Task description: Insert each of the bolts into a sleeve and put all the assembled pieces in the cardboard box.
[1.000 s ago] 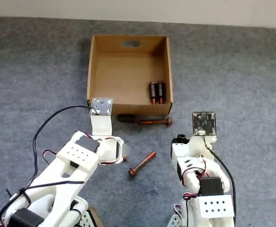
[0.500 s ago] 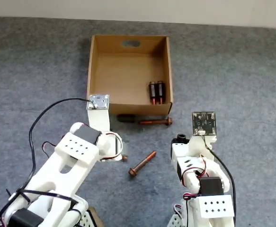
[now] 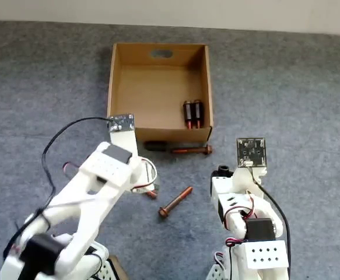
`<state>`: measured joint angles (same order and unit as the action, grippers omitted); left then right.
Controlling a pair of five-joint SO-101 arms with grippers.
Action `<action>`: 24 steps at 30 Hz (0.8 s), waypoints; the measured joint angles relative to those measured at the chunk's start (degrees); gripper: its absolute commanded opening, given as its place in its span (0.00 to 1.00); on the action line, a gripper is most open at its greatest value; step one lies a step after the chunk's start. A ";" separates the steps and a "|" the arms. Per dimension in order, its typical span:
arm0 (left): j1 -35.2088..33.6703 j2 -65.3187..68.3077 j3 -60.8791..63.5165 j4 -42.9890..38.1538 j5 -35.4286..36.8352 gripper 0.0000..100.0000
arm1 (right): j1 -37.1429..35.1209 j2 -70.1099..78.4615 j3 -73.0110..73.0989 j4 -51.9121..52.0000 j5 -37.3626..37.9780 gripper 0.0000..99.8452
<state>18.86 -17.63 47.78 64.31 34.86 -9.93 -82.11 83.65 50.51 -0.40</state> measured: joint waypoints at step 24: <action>0.00 15.65 -7.56 0.00 0.00 0.27 | 0.00 0.00 0.00 0.00 0.00 0.01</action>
<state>18.86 -1.98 40.22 64.31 34.86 -9.93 -82.11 83.65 50.51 -0.40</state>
